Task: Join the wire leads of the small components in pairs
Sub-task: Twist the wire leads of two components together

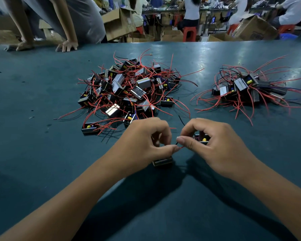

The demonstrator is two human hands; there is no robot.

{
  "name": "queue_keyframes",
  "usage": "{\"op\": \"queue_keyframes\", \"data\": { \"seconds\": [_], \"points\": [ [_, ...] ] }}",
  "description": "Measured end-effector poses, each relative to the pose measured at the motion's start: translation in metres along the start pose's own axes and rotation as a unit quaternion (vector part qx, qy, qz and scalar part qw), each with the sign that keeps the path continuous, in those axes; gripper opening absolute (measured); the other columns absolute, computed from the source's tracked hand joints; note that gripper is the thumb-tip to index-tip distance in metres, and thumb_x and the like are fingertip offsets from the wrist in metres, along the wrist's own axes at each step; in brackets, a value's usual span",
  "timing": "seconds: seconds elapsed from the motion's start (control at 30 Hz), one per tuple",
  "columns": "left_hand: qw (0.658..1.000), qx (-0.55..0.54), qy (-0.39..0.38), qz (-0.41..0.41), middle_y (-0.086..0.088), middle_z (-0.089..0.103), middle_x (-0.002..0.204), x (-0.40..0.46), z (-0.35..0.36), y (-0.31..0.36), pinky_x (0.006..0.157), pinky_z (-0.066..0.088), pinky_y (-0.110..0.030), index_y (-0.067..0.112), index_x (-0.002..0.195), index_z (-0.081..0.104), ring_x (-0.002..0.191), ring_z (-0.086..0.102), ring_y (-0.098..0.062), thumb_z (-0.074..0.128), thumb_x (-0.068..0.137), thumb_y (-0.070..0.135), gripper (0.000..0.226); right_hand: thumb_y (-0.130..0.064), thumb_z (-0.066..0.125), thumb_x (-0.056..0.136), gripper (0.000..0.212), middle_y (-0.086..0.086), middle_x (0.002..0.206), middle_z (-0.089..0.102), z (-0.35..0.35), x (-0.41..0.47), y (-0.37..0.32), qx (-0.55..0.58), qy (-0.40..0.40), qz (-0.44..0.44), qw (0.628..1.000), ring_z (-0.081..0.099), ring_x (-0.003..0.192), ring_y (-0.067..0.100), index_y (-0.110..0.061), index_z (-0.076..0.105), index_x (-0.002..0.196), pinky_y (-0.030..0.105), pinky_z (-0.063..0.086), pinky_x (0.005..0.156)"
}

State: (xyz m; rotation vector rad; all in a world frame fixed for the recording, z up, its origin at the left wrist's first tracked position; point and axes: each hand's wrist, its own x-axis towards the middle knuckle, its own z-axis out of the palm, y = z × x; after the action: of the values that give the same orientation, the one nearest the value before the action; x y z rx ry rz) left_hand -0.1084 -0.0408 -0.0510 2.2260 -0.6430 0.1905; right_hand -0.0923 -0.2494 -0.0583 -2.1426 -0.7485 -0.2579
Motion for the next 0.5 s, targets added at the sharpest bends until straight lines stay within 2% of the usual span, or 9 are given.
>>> {"op": "queue_keyframes", "data": {
  "seconds": [0.1, 0.2, 0.37, 0.43, 0.5],
  "points": [
    [0.995, -0.081, -0.057, -0.028, -0.001, 0.059, 0.061, -0.001, -0.002, -0.003, 0.052, 0.039, -0.026, 0.017, 0.078, 0.071, 0.054, 0.049, -0.009, 0.083, 0.082, 0.023, 0.014, -0.041, 0.07, 0.086, 0.014, -0.017, 0.075, 0.064, 0.001, 0.001, 0.004, 0.016, 0.01, 0.013, 1.0, 0.05, 0.055, 0.012, -0.031, 0.065, 0.076, 0.014, 0.037, 0.053],
    [0.997, -0.053, -0.06, -0.019, -0.004, 0.066, 0.066, -0.002, 0.004, -0.004, 0.055, 0.047, -0.034, 0.018, 0.085, 0.076, 0.057, 0.059, -0.019, 0.082, 0.082, 0.021, 0.007, -0.036, 0.072, 0.086, 0.014, -0.019, 0.071, 0.062, 0.002, 0.0, 0.006, 0.025, 0.014, 0.014, 0.999, 0.047, 0.051, 0.006, -0.032, 0.065, 0.075, 0.01, 0.033, 0.051],
    [0.998, -0.034, -0.044, -0.026, 0.002, 0.068, 0.061, -0.002, 0.008, -0.007, 0.052, 0.05, -0.03, 0.015, 0.08, 0.069, 0.052, 0.062, -0.011, 0.082, 0.082, 0.02, 0.014, -0.03, 0.073, 0.087, 0.013, -0.017, 0.071, 0.063, 0.001, -0.001, 0.005, 0.039, 0.028, 0.013, 0.999, 0.055, 0.06, -0.002, -0.028, 0.067, 0.076, 0.005, 0.033, 0.054],
    [0.999, -0.026, -0.035, -0.029, 0.003, 0.067, 0.06, -0.001, 0.011, -0.008, 0.051, 0.049, -0.029, 0.015, 0.078, 0.066, 0.052, 0.061, -0.009, 0.083, 0.082, 0.02, 0.018, -0.034, 0.072, 0.087, 0.013, -0.015, 0.074, 0.064, 0.0, -0.002, 0.006, 0.04, 0.028, 0.014, 0.999, 0.055, 0.061, -0.001, -0.028, 0.067, 0.076, 0.006, 0.034, 0.055],
    [0.999, -0.018, -0.025, -0.032, 0.006, 0.065, 0.058, 0.0, 0.013, -0.009, 0.051, 0.043, -0.02, 0.016, 0.078, 0.065, 0.05, 0.058, -0.005, 0.083, 0.081, 0.02, 0.019, -0.041, 0.069, 0.087, 0.015, -0.013, 0.077, 0.065, -0.001, -0.001, 0.006, 0.042, 0.025, 0.015, 0.999, 0.053, 0.06, 0.005, -0.03, 0.067, 0.077, 0.01, 0.035, 0.054]
  ]
}}
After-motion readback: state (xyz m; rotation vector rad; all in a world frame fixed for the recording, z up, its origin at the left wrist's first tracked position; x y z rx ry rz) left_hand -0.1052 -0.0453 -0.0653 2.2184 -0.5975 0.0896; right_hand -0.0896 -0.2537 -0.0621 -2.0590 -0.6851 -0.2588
